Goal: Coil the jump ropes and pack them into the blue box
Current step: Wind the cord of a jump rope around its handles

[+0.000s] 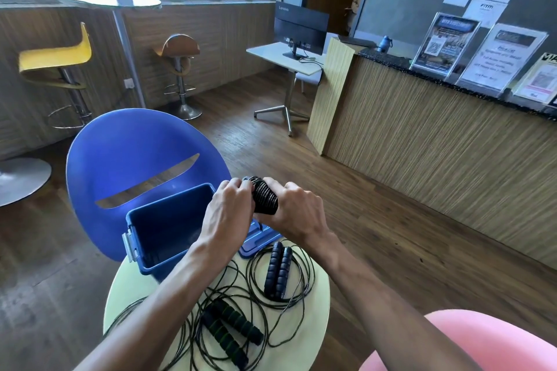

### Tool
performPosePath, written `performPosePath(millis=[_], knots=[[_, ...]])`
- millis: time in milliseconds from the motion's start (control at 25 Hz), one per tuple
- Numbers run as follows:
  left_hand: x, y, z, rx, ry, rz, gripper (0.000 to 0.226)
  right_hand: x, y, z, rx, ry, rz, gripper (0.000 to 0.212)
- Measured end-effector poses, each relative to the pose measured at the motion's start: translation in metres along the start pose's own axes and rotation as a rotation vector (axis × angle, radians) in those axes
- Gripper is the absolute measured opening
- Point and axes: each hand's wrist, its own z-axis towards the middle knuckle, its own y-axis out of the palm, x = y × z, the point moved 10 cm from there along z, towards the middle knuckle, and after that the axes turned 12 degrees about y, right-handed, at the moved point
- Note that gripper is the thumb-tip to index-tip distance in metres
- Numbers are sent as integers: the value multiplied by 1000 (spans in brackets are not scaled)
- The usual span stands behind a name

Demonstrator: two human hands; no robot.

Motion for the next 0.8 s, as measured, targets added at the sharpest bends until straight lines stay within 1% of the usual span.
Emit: performPosePath(millis=[240, 360, 480, 560, 640, 800], knots=[[1, 8, 2, -156, -38, 99, 18, -2, 9, -3, -36, -6, -13, 70], [-7, 15, 6, -195, 6, 34, 13, -1, 12, -4, -62, -13, -35, 71], [-18, 25, 7, -232, 5, -47, 18, 1, 16, -6, -65, -28, -67, 74], [-19, 30, 6, -227, -8, -87, 19, 1, 18, -6, -71, -31, -62, 73], [-15, 34, 5, -201, 27, -123, 17, 3, 15, -3, -68, -27, -62, 72], [-3, 25, 3, -70, 105, -204, 18, 13, 5, 4, -50, -15, -60, 72]])
